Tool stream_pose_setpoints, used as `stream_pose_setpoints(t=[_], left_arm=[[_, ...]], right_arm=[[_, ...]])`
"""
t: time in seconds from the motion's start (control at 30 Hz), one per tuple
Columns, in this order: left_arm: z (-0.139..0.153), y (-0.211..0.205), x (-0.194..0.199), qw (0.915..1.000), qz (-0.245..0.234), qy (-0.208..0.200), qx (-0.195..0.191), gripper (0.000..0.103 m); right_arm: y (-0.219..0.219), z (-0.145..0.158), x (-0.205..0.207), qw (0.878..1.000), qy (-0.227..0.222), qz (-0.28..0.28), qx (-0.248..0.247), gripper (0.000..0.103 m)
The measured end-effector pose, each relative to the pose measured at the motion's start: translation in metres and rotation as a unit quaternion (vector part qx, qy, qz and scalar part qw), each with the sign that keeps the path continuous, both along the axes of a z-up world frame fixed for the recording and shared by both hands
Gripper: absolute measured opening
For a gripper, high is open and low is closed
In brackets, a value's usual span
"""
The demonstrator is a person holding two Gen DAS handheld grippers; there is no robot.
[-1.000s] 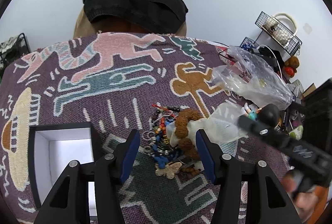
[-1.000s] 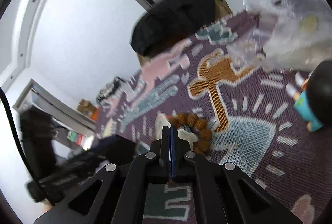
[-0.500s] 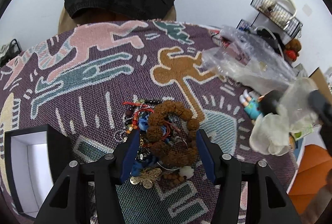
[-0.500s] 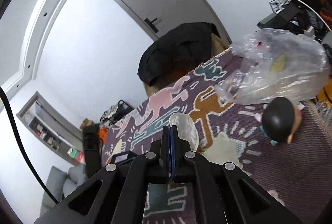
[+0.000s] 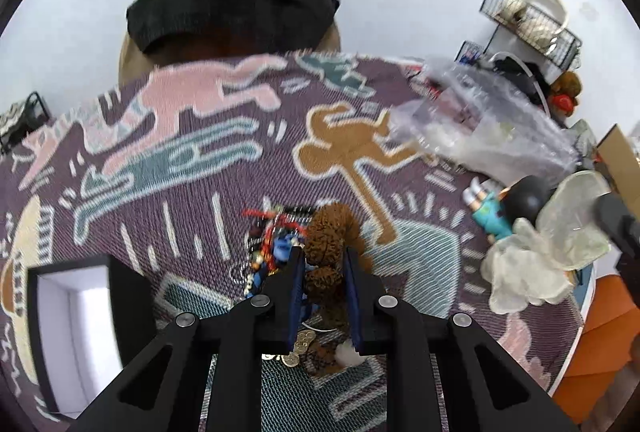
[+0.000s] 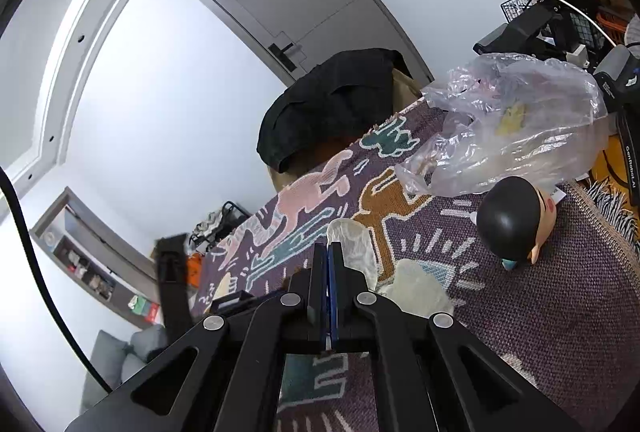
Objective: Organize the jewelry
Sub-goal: 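Close the left tool on the bead bracelet while the right tool grasps the white flower ornament, then carry both items into the black box and open both tools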
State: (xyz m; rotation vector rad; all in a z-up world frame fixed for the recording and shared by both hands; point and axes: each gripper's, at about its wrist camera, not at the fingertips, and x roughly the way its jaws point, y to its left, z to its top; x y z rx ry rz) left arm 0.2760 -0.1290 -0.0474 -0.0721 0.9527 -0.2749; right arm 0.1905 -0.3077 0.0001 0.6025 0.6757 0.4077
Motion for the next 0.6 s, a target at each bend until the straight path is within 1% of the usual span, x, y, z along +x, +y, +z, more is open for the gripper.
stream_pose_setpoints(t=[0.3, 0.43, 0.6], left_arm=[[0.044, 0.011, -0.018, 0.9987, -0.010, -0.040, -0.029, 0.020], [0.059, 0.023, -0.026, 0.9978, -0.002, -0.059, -0.031, 0.020], [0.074, 0.053, -0.034, 0.9967, 0.020, -0.072, -0.032, 0.020]], right_arm=[[0.009, 0.007, -0.007, 1.000, -0.009, 0.003, -0.005, 0.002], [0.017, 0.009, -0.010, 1.000, -0.010, 0.006, -0.006, 0.002], [0.030, 0.010, -0.012, 1.000, -0.012, 0.013, -0.007, 0.002]])
